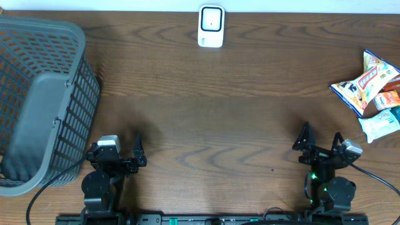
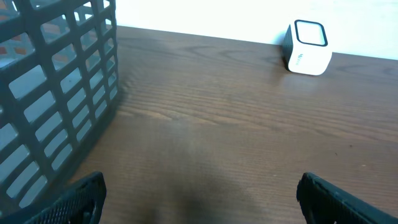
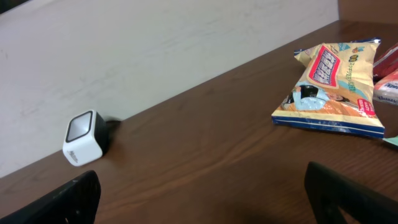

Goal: Scan the item barcode

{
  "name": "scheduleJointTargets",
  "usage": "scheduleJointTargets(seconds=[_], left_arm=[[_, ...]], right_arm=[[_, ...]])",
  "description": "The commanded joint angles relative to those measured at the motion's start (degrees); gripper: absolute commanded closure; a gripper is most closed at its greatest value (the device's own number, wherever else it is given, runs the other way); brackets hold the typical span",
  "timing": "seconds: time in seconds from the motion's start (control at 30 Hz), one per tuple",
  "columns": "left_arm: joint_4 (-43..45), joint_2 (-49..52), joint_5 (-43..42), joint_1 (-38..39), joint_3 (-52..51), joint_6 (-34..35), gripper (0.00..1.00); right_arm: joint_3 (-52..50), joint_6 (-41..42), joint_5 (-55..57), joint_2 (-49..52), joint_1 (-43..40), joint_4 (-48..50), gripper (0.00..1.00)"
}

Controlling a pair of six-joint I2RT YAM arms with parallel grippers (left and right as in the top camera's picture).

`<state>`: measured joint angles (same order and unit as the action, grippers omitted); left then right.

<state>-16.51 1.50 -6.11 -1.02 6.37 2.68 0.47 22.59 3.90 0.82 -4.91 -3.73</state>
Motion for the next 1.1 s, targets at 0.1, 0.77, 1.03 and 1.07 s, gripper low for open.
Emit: scheduleJointTargets(seconds=[0.1, 0.77, 1.03, 1.07], left_arm=[[-1.2, -0.2, 1.4, -0.2, -0.9, -1.0, 0.02], [12.3, -1.4, 5.7, 2.4, -6.1, -1.2, 0.02], [12.4, -1.4, 5.9, 2.4, -6.1, -1.2, 0.02], [12.4, -1.4, 5.9, 2.4, -6.1, -1.2, 0.02]], right_arm=[[-0.2, 0.3, 0.3, -0.5, 0.5, -0.2, 0.01], [-0.2, 0.3, 0.3, -0.5, 0.5, -0.2, 0.01], [-0.2, 0.3, 0.3, -0.5, 0.5, -0.2, 0.01], [-0.2, 0.3, 0.3, -0.5, 0.5, -0.2, 0.01]])
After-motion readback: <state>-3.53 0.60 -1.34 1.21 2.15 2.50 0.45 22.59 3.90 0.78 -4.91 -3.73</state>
